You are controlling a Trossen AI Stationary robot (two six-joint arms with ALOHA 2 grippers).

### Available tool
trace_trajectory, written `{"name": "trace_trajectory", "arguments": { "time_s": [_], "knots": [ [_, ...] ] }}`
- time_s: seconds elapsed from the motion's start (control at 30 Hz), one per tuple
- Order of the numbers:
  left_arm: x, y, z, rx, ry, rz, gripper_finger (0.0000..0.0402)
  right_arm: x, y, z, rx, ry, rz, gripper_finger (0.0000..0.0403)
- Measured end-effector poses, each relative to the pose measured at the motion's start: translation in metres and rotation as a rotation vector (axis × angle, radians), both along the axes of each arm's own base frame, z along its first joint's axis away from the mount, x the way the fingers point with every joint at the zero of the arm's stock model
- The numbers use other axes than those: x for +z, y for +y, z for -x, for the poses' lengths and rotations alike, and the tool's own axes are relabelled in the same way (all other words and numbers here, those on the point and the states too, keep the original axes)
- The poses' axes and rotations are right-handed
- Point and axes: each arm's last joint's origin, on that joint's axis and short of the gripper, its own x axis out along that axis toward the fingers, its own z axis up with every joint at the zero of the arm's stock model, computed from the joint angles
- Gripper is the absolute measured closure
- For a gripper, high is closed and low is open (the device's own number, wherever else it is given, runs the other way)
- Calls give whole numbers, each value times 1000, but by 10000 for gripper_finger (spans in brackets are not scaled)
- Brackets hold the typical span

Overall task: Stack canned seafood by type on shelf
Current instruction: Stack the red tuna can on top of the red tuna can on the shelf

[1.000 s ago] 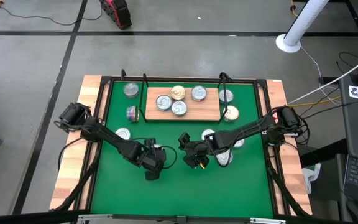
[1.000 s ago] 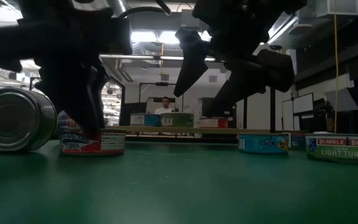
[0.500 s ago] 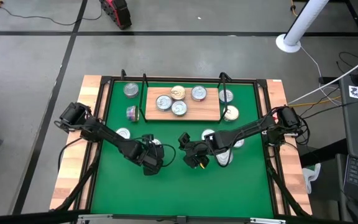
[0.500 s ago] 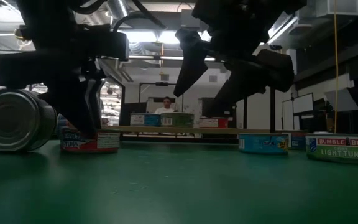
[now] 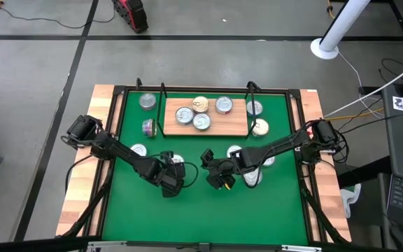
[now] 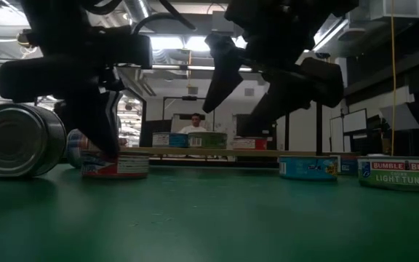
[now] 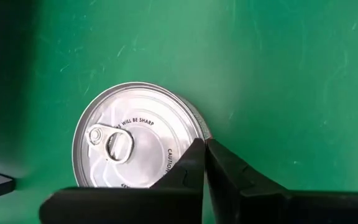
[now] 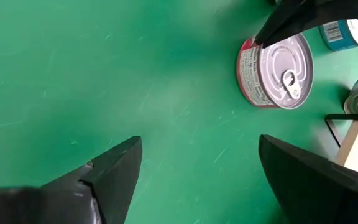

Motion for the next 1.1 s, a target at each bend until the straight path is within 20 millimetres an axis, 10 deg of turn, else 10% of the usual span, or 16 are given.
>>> {"name": "trace_trajectory", "arguments": {
  "time_s": [1.1],
  "knots": [
    [28,14,-48,67,-340,230,401,-1,-1,-5,-142,-127,-63,81]
  ]
}}
